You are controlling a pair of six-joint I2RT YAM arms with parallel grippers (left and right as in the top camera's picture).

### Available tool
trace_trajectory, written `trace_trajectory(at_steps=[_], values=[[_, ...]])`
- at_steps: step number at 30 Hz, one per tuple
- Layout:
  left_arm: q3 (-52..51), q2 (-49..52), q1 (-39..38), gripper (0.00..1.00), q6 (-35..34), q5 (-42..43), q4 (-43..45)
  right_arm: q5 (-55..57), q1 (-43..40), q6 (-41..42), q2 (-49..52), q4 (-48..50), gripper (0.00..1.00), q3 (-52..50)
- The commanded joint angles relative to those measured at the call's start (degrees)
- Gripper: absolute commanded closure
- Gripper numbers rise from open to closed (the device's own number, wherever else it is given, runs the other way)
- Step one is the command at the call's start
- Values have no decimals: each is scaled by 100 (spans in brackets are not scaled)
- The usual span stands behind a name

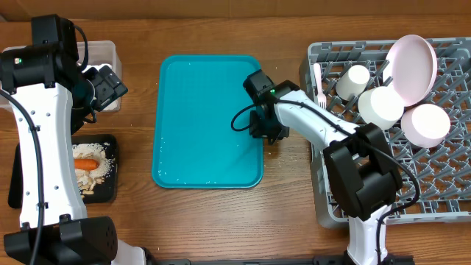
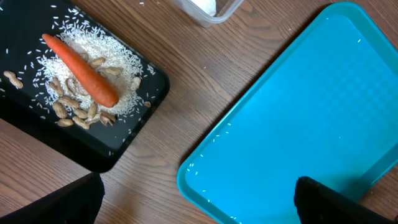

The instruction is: Sort waste into correct bins and load items into the dishwasher rack

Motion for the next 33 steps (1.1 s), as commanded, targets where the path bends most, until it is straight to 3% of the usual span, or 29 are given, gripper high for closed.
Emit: trace_trajectory(at_steps=[1,5,8,17,18,24,33], values=[[50,-13,28,0,-92,26,9,94,-22,4,-442,-79,51,234],[50,-13,28,0,-90,26,9,94,-13,2,-1176,-199,21,234],[50,-13,28,0,-90,24,9,94,-24,2,-1801,-516,8,234],[50,-13,28,0,-92,26,9,103,-13,28,-3974,-1937,7,234],[50,-13,28,0,-92,24,9,114,-13,37,-4293,-2151,3,232],[50,-13,28,0,-90,26,9,1047,-13,807,-6279,-3399,0,229],[50,-13,28,0,-90,26,9,1064,-13,938,-8839,-3578,0,227]])
